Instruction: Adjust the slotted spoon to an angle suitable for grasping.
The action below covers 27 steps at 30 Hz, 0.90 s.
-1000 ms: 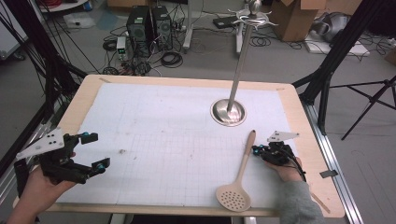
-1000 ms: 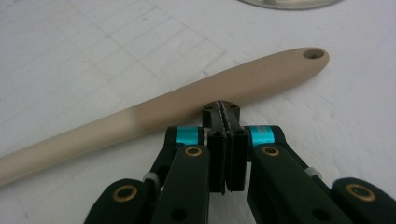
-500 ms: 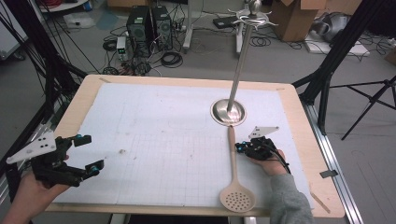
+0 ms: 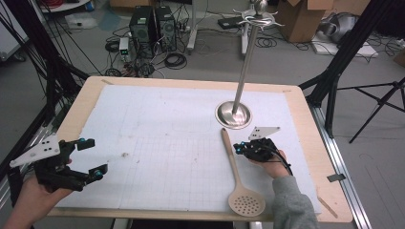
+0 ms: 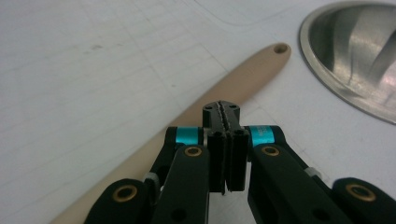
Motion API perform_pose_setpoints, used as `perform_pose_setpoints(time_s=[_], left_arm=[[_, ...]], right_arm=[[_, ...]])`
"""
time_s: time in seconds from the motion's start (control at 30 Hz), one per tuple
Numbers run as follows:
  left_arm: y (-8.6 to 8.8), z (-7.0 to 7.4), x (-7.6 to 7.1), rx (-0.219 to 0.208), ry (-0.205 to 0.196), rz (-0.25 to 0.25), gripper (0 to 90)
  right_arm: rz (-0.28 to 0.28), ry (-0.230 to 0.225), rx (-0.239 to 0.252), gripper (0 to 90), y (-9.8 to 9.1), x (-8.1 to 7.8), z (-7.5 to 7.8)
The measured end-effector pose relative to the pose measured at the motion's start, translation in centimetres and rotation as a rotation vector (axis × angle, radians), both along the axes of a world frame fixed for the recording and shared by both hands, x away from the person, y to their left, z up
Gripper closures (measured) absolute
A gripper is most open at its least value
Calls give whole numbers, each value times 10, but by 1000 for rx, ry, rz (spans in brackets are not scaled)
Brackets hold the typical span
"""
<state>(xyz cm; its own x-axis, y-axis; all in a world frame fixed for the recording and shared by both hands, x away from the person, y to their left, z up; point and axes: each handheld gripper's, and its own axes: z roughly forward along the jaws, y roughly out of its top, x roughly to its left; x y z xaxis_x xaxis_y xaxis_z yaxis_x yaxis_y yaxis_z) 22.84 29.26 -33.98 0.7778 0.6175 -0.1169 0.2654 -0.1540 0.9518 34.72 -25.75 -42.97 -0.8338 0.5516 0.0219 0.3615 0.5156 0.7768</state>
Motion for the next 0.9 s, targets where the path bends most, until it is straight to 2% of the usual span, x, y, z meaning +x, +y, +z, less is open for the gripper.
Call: perform_pose_setpoints(time_s=[0.17,0.27,0.43,0.63,0.9], left_arm=[[-1,-3,3,-6,4,2,19],[-5,-4,5,3,9,-3,18],[-9,0,7,-3,-6,-19,19],[-10,-1,11,-3,1,-20,19],[-14,0,13,-9,-1,-29,19]], right_arm=[[86,-29,2,899,8,-24,10],[128,-22,-14,899,16,-35,8],[176,4,-33,897,25,-46,4],[201,23,-56,898,31,-57,1],[178,57,-105,899,29,-62,-6]])
